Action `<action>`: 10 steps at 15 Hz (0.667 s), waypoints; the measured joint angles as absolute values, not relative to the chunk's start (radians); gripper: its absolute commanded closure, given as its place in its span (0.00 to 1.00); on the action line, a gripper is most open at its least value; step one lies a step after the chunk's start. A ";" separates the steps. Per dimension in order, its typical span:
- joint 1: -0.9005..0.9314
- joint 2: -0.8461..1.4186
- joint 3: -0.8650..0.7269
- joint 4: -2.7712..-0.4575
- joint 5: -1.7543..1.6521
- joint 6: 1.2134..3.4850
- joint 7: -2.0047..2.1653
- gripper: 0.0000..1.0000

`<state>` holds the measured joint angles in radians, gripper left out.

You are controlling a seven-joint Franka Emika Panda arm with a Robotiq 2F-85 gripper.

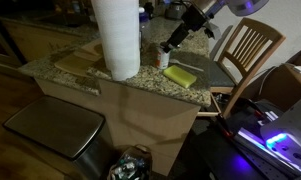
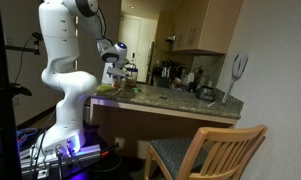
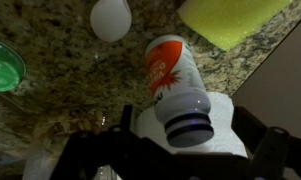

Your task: Pick the bottle and place it right of the counter

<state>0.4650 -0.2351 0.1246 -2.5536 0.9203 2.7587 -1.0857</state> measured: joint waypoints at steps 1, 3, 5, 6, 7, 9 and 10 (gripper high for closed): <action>0.459 -0.224 0.125 -2.554 0.924 2.762 -1.086 0.00; 0.458 -0.209 0.118 -2.553 0.940 2.771 -1.087 0.00; 0.459 -0.203 0.116 -2.553 0.942 2.775 -1.087 0.00; 0.459 -0.203 0.116 -2.553 0.942 2.776 -1.087 0.00; 0.460 -0.203 0.116 -2.553 0.941 2.776 -1.086 0.00; 0.461 -0.203 0.116 -2.552 0.941 2.775 -1.091 0.00; 0.463 -0.204 0.116 -2.551 0.941 2.775 -1.098 0.00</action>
